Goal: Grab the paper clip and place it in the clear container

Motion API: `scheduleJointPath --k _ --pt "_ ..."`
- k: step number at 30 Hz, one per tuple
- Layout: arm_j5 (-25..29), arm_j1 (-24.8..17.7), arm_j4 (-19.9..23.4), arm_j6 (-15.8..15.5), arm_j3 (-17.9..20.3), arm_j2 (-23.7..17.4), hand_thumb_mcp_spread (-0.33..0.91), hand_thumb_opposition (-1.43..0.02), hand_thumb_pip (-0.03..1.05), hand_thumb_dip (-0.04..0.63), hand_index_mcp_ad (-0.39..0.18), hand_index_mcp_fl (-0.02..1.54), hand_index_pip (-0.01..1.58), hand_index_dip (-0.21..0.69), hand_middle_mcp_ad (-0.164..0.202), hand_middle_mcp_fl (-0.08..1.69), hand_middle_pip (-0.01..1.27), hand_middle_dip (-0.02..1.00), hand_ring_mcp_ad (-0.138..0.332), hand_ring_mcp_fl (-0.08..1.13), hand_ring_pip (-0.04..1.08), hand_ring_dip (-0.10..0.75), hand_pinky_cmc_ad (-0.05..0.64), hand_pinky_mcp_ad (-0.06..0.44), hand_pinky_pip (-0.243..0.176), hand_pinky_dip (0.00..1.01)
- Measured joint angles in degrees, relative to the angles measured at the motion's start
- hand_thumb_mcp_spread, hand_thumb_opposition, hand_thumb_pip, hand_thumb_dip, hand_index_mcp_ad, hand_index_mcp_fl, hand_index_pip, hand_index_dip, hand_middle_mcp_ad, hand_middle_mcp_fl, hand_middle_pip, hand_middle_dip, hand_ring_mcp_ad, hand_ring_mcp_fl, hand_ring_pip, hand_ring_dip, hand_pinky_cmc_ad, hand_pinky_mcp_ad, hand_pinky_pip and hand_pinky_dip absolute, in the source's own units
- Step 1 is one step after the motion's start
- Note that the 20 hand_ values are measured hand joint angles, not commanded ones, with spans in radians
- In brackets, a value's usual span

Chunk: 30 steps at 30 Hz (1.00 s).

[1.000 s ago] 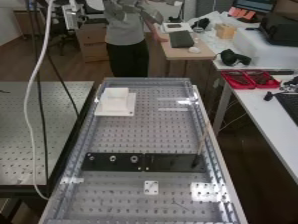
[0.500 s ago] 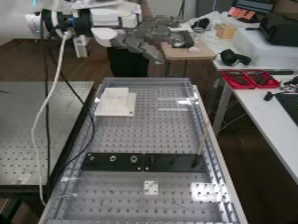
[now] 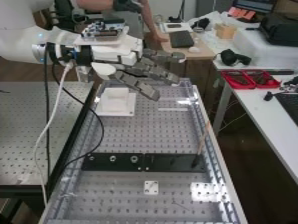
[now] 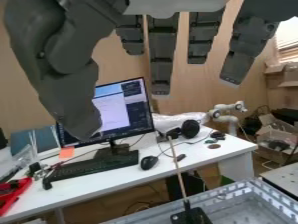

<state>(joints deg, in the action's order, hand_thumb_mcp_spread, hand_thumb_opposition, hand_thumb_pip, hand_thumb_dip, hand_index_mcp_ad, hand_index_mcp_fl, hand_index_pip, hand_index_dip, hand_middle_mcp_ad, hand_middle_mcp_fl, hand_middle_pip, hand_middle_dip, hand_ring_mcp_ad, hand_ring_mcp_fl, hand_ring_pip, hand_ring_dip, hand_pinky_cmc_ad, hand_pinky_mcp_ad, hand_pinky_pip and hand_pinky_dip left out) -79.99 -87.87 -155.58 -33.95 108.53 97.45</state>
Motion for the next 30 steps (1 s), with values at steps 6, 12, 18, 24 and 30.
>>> scheduleJointPath --k 6,12,18,24,30 --pt "0.4 2.1 4.0 0.9 1.8 2.2 0.32 -0.82 0.82 0.286 -0.003 0.04 0.10 -0.164 0.070 0.38 0.13 0.40 0.161 0.03 0.13 0.134 0.379 0.326 -0.089 0.54" --pt "-0.1 4.2 4.8 0.8 1.6 5.0 0.34 -0.83 0.88 0.300 -0.012 0.04 0.13 -0.175 0.068 0.38 0.20 0.43 0.159 0.08 0.13 0.164 0.367 0.328 -0.089 0.51" --pt "-1.5 6.2 4.6 0.8 0.4 7.6 0.35 -0.84 0.88 0.316 -0.045 0.04 0.17 -0.176 0.065 0.34 0.35 0.46 0.164 0.10 0.17 0.218 0.367 0.311 -0.089 0.46" --pt "-3.5 8.5 4.5 1.2 -0.7 10.3 0.39 -0.84 0.88 0.316 -0.054 0.04 0.21 -0.176 0.068 0.33 0.49 0.50 0.145 0.13 0.20 0.258 0.353 0.312 -0.089 0.42" --pt "-5.5 10.9 5.8 2.6 -1.6 12.7 0.39 -0.84 0.88 0.332 -0.068 0.20 0.42 -0.183 0.065 0.31 0.54 0.51 0.148 0.14 0.23 0.276 0.346 0.300 -0.075 0.41"
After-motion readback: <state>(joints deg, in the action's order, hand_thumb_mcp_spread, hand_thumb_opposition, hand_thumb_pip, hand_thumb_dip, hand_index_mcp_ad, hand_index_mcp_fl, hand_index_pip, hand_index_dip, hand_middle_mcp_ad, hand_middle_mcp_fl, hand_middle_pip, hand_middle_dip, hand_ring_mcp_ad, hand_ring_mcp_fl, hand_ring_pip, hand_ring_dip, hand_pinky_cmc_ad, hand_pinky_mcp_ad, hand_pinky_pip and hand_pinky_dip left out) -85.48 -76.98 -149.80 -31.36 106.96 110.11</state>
